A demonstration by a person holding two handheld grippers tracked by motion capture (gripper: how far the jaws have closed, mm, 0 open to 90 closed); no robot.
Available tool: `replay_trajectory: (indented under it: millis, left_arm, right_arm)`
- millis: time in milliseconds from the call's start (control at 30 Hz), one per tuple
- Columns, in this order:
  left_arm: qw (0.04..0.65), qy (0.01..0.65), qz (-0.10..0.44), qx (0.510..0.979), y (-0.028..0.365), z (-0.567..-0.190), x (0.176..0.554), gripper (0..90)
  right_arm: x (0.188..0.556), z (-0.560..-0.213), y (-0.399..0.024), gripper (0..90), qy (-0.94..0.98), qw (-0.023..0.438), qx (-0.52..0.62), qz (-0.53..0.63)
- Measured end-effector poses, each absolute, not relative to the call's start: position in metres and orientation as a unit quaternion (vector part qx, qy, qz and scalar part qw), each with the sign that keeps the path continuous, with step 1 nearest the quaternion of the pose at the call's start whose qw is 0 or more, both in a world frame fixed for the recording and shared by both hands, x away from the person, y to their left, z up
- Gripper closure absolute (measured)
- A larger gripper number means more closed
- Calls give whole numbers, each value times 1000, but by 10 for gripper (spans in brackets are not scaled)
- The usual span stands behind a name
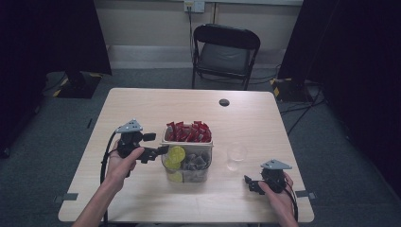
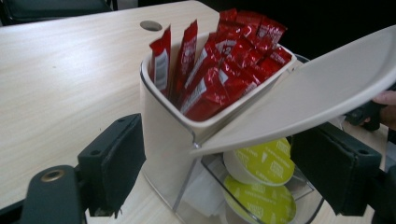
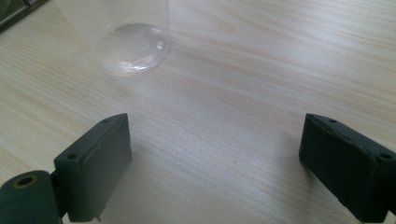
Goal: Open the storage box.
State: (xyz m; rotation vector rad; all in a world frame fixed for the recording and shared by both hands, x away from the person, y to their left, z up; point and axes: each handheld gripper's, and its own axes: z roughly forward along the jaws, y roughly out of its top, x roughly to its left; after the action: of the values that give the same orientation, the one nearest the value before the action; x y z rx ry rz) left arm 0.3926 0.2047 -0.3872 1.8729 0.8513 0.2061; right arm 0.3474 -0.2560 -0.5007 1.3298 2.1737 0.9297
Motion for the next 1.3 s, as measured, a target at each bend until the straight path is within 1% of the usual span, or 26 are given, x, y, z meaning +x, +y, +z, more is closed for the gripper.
replay_trajectory:
  millis: [267, 333, 600, 800, 1033, 1300]
  left_arm:
    - [511, 347, 91, 781, 203, -382, 396, 171]
    - [516, 351, 89, 776, 202, -382, 398, 169]
    - [513, 350, 79, 780, 201, -383, 407, 160]
    - [510, 349, 84, 781, 200, -380, 413, 162]
    - [521, 360, 86, 769, 204, -378, 419, 162]
    - [520, 370, 79, 766, 206, -381, 425, 153]
  right_arm:
    - [347, -501, -256, 89, 783, 213, 479, 335]
    - [348, -501, -256, 86, 783, 213, 479, 335]
    - [348, -501, -256, 84, 783, 213, 479, 335]
    - [348, -501, -256, 84, 783, 213, 479, 335]
    - [348, -501, -256, 81, 783, 213, 479, 334]
    - [348, -501, -256, 81, 783, 213, 480, 334]
